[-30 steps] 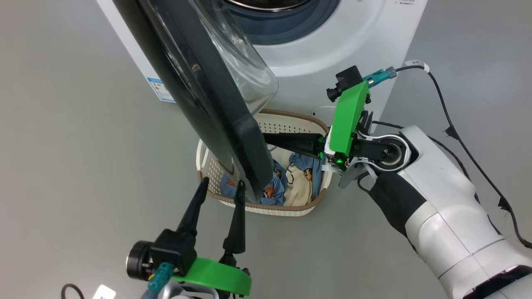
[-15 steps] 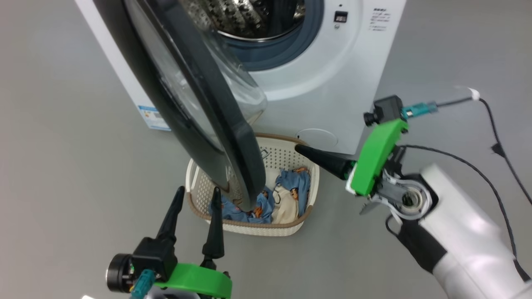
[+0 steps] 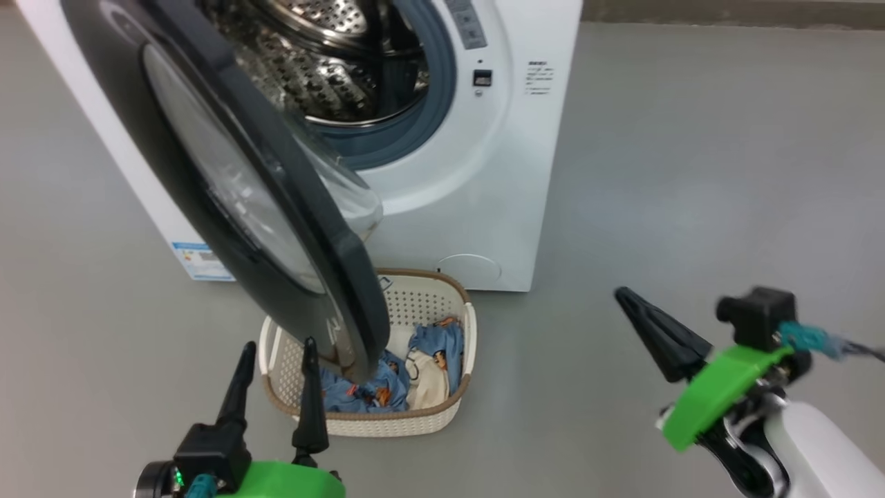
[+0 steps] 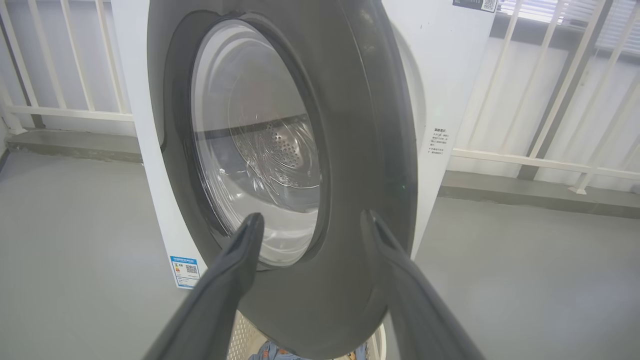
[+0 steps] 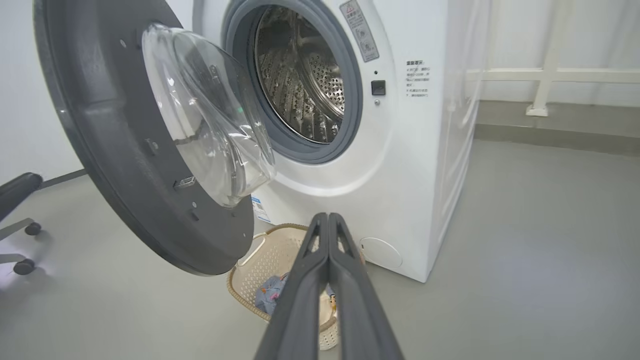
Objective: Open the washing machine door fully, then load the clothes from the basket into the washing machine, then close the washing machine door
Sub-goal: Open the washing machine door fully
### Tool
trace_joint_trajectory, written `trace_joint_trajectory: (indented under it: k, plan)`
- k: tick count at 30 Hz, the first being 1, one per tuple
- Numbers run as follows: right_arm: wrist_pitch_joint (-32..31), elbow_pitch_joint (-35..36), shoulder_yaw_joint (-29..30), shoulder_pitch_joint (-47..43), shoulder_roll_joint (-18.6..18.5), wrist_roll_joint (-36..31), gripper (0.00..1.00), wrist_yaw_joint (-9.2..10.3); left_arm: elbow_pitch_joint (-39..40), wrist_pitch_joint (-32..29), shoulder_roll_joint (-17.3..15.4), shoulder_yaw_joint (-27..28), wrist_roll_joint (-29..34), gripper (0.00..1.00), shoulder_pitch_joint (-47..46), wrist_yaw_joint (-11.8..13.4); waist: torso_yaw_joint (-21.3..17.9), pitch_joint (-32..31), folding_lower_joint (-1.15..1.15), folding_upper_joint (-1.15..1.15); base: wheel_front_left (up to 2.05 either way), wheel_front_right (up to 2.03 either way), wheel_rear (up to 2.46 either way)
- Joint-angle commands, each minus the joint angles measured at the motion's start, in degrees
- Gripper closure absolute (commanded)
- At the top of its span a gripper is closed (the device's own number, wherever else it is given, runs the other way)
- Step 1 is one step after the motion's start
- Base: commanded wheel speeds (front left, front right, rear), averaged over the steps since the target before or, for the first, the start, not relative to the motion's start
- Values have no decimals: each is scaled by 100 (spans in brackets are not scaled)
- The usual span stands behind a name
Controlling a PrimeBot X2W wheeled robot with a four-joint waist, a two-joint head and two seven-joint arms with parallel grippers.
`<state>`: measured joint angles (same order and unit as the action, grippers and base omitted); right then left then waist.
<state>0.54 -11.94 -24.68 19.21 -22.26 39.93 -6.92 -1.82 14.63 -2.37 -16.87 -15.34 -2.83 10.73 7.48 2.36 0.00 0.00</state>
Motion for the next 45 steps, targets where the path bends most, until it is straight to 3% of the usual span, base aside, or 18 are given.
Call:
trace_joint_trajectory:
  k: [1,6,10,18,20,21,22,23,45]
  plan:
    - [159,283,199,-270,44,-308,100,-57,182,37,-51,258,61,0,-43,-26,-191,-127,0,0,0,0,0]
    - [323,882,1170,-1203,495,-1443,100,-57,237,37,-51,443,55,0,80,-43,-364,-170,0,0,0,0,0]
    - [372,1382,1920,-1821,1060,-2128,100,-57,227,37,-51,500,55,0,94,-97,-425,-188,0,0,0,0,0]
    - [432,2017,2734,-2496,1796,-2723,100,-57,227,37,-51,572,51,0,103,-177,-540,-180,0,0,0,0,0]
    - [494,2068,2862,-2539,1859,-2848,63,-57,220,37,-51,583,36,0,108,-199,-569,-173,0,0,0,0,0]
    - [494,2068,2862,-2539,1859,-2848,63,-57,220,37,-51,583,36,0,108,-199,-569,-173,0,0,0,0,0]
    - [530,2086,2876,-2548,1877,-2918,7,-57,214,37,-51,587,31,0,114,-208,-584,-173,0,0,0,0,0]
    - [510,2074,2882,-2559,1893,-2932,0,-57,203,37,-51,588,27,0,123,-220,-600,-173,0,0,0,0,0]
    - [624,1992,2815,-2543,1938,-2941,0,-57,155,37,-51,484,-52,0,201,-262,-586,-199,0,0,0,0,0]
